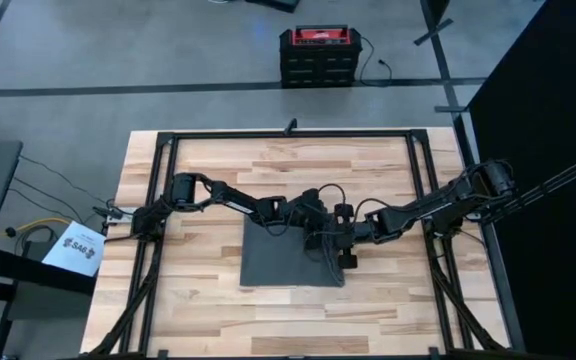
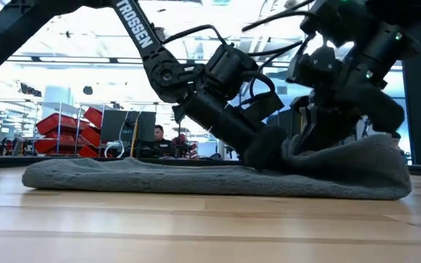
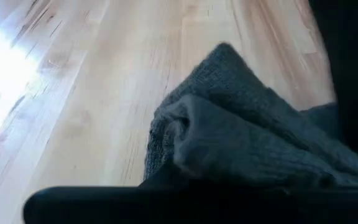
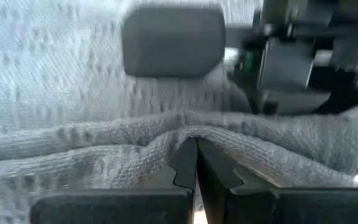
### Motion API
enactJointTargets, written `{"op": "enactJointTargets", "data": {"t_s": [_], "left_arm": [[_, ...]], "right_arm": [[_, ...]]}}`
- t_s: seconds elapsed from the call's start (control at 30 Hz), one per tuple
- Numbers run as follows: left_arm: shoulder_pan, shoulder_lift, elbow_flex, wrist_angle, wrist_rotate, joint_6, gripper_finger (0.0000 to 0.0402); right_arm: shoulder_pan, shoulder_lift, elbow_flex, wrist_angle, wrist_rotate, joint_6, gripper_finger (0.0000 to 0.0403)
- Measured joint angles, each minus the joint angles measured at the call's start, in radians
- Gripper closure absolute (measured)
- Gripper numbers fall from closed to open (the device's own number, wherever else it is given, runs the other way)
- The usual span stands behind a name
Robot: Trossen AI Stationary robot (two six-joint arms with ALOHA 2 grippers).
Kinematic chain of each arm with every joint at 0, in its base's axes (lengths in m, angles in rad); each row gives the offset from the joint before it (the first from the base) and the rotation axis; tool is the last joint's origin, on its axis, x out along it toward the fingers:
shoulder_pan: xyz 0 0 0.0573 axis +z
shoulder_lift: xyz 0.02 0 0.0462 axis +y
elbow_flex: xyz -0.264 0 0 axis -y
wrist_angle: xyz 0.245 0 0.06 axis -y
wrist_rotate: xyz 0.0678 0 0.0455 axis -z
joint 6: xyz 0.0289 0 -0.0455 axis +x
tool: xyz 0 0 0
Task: Roll towel
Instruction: Roll the gray towel
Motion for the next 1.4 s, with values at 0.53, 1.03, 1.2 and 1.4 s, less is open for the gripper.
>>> {"op": "enactJointTargets", "data": {"t_s": [0.53,1.03,1.2,1.4], "left_arm": [[0.006,0.001,-0.001,0.022,-0.029,-0.008,0.0386],[-0.003,-0.065,-0.002,-0.08,-0.121,-0.014,0.0386],[-0.013,-0.193,-0.001,-0.401,-0.201,0.028,0.0386],[-0.105,-0.391,-0.004,-0.714,-0.223,-0.114,0.0386]], "right_arm": [[-0.047,0.085,-0.003,0.139,-0.021,-0.061,0.0403],[-0.082,0.158,0.002,0.182,-0.008,-0.067,0.0403],[-0.083,0.158,0.002,0.172,-0.008,-0.066,0.0403],[-0.085,0.159,0.002,0.168,-0.008,-0.057,0.0403]]}}
